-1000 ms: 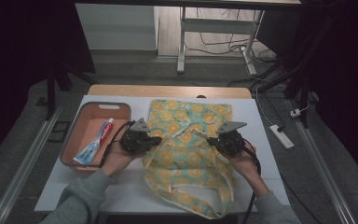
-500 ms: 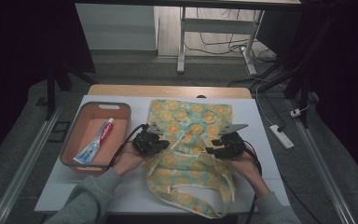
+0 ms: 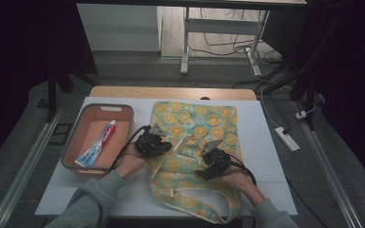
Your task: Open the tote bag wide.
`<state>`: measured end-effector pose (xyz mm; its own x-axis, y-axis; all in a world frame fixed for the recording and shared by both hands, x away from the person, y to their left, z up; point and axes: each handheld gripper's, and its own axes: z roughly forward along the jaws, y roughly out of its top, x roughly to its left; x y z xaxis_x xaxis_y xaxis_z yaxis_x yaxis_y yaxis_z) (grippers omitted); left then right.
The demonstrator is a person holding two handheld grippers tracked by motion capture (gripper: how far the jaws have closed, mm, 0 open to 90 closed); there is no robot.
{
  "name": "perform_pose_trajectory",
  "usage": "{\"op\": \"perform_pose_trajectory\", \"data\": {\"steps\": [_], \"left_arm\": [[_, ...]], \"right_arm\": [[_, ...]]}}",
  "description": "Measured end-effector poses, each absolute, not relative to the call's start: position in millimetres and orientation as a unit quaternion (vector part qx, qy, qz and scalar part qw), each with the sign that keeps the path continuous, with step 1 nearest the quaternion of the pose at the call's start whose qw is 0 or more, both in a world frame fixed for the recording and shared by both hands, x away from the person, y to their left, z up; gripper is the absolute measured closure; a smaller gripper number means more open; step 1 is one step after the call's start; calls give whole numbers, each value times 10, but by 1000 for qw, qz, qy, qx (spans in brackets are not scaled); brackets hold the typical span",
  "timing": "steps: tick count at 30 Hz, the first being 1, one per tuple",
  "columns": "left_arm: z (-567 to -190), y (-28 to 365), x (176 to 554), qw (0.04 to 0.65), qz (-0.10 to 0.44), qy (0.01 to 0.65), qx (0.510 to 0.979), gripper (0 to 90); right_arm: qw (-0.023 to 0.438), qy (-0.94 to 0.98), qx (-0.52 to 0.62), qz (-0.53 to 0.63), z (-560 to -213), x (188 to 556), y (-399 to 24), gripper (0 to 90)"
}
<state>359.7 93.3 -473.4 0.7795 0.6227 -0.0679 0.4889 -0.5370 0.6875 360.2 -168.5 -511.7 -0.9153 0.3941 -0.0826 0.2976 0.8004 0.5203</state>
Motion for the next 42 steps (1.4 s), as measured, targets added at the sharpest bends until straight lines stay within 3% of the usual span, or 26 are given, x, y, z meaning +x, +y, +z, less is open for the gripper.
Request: {"op": "perform_pose_trajectory", "data": {"steps": [4,5,6,8,10,15,18,23,31,42], "left_arm": [[-4721,937,3589,365,92,318,870,799],[-4706,939,3580,367,92,316,870,763],[-4685,938,3561,372,95,315,868,763],[-4602,956,3496,385,101,304,866,653],[-4480,976,3397,401,107,292,862,576],[-4252,837,3065,432,95,226,868,498],[-4328,551,2908,406,78,171,895,492],[-4630,156,2856,350,56,136,925,480],[-4987,9,2967,298,37,148,942,480],[-5174,5,3025,272,27,161,948,464]], "right_arm": [[85,940,187,272,-5122,3624,-1720,563],[93,934,204,277,-5121,3639,-1743,718],[93,934,204,277,-5121,3639,-1743,718],[97,930,212,283,-5129,3649,-1759,824],[99,928,217,286,-5132,3661,-1769,864],[93,927,224,288,-5124,3687,-1774,882],[92,925,225,292,-5111,3696,-1772,883],[89,921,231,302,-5084,3710,-1805,884],[84,913,239,318,-5033,3722,-1878,884],[94,904,249,335,-4941,3738,-1946,885]]}}
